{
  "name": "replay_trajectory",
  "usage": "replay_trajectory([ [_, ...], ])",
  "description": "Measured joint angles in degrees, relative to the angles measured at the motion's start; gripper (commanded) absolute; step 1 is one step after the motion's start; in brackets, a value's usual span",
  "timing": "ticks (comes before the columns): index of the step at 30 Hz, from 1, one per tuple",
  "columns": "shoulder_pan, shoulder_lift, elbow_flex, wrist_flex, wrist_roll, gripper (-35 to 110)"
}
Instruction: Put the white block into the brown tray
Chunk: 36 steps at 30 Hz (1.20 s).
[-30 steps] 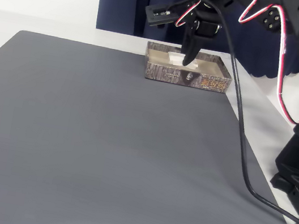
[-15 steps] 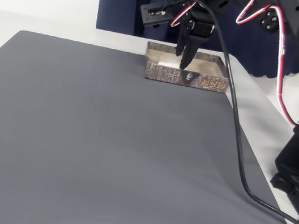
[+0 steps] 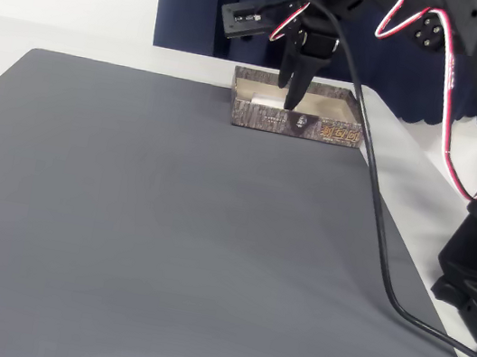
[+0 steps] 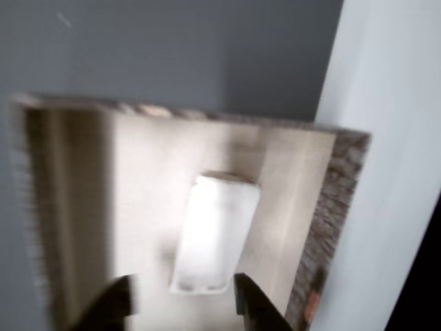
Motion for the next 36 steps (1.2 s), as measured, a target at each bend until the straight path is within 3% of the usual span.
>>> replay_trajectory([
  [4, -2.7, 8.5, 9.2, 0.5, 6.3, 0],
  [12, -9.3, 30.3, 32.3, 2.6, 12.0, 0],
  [19, -19.3, 50.7, 56.3, 2.2, 32.8, 0],
  [26, -38.0, 71.9, 76.8, -0.3, 51.7, 0],
  [36, -53.1, 92.2, 99.4, -5.5, 64.0, 0],
])
